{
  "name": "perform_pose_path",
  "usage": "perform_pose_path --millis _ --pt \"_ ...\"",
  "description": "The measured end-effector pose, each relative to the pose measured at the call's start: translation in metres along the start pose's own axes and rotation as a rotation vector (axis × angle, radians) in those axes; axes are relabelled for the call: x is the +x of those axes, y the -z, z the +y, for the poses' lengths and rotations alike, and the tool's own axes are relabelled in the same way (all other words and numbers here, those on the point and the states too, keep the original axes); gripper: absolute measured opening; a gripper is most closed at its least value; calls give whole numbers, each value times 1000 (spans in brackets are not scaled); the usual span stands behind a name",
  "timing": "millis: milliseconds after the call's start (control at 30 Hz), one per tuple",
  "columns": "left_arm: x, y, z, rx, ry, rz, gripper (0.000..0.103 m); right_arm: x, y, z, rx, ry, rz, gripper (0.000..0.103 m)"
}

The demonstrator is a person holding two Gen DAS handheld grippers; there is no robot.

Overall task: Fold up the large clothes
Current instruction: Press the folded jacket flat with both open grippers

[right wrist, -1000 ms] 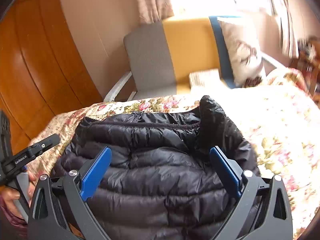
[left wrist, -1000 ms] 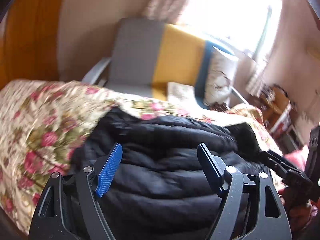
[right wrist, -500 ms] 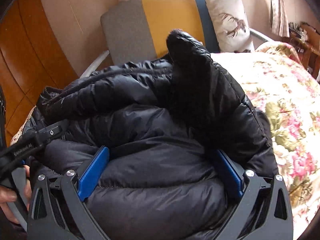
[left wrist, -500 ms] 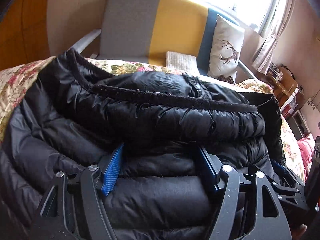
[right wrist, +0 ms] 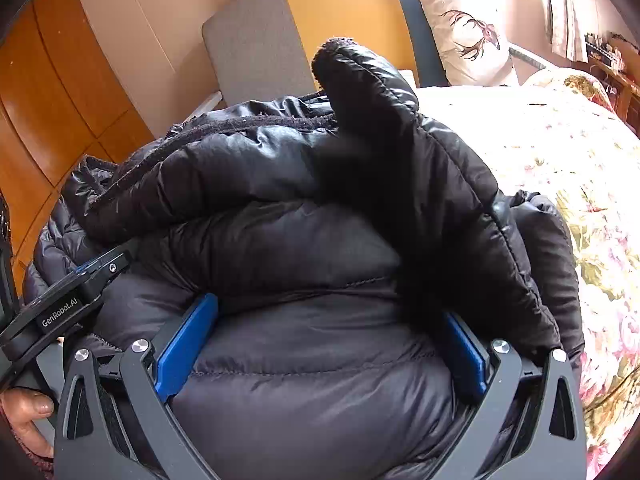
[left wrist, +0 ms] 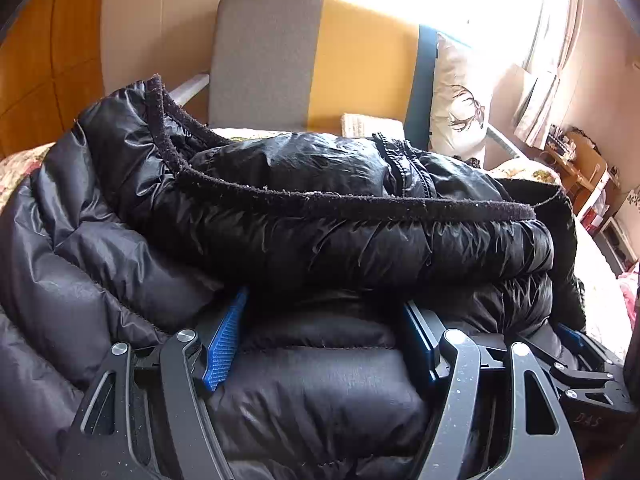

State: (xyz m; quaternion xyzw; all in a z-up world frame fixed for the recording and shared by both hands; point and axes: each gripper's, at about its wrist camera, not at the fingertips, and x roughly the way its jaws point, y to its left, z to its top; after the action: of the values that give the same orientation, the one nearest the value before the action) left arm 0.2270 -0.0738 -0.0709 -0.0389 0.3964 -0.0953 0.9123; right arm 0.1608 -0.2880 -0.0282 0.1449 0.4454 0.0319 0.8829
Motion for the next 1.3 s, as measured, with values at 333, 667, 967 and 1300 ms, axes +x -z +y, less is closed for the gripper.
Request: perform_pose_path --millis 333,667,967,1300 --pt "-50 -2 -1 5 -12 -52 75 -66 13 -29 57 -81 -89 101" --pt "-89 2 -6 23 4 -112 80 -86 55 -107 317 -129 -69 101" --pt "-101 9 -7 47 0 -126 80 -55 88 -134 439 -245 8 101" --pt "-90 18 -3 58 8 -91 80 -40 93 -136 463 -283 12 101"
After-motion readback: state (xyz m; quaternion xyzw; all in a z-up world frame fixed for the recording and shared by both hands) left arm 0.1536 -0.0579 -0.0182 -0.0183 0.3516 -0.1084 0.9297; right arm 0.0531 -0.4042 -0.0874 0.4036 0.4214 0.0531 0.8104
